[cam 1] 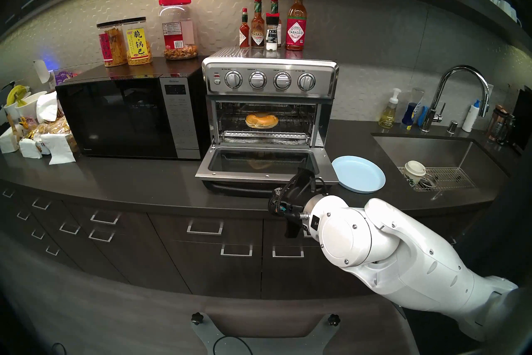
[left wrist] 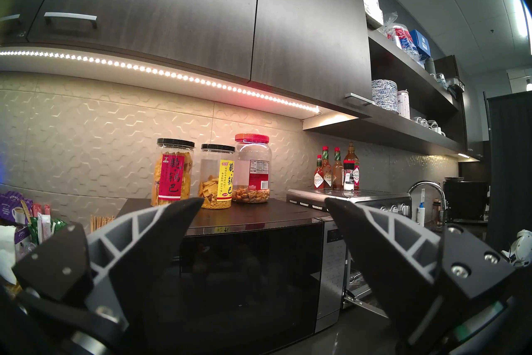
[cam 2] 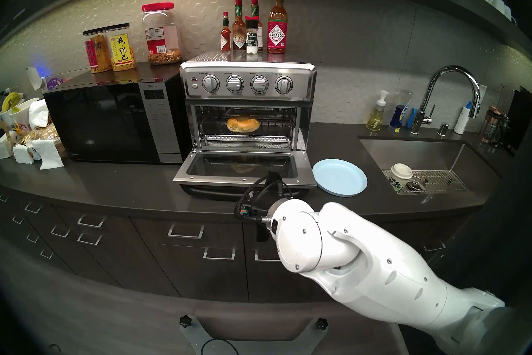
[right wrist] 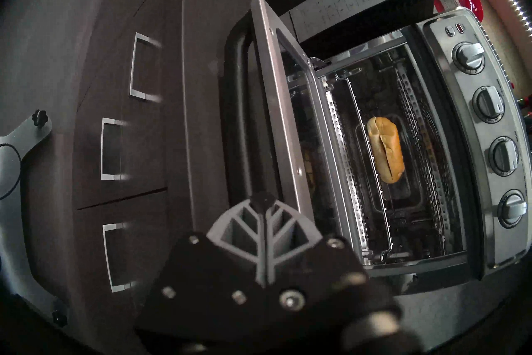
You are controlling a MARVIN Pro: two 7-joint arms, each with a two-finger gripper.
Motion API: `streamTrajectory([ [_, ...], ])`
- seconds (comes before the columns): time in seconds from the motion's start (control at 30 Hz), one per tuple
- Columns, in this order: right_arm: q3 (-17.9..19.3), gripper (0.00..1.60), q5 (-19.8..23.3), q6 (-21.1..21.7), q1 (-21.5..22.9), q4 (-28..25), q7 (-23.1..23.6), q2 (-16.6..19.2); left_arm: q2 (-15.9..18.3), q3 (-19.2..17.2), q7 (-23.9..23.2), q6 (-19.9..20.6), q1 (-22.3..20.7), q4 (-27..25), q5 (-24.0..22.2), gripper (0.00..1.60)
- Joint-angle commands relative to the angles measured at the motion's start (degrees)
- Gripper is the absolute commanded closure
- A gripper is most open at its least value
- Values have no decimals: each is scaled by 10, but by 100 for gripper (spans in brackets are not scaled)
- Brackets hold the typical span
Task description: Open the oven and place the bagel inside on the rack
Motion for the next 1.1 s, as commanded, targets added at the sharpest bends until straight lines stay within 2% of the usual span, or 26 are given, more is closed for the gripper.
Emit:
streamTrajectory([
  [0.0, -4, 160, 1, -24, -18, 22, -36, -22, 7, -3, 0, 0, -6, 0, -3, 0],
  [0.73, 1, 160, -3, -54, -22, 78, -71, -58, 6, -3, 0, 0, -9, 1, -1, 0],
  [0.97, -1, 160, -8, -65, -25, 96, -91, -70, 6, -2, 0, 0, -9, 1, -1, 0],
  [1.0, -7, 160, -22, -65, -25, 103, -105, -74, 6, -3, 0, 0, -9, 1, -1, 0],
  [1.07, -3, 160, -16, -70, -29, 111, -112, -81, 6, -3, 0, 0, -9, 1, -1, 0],
])
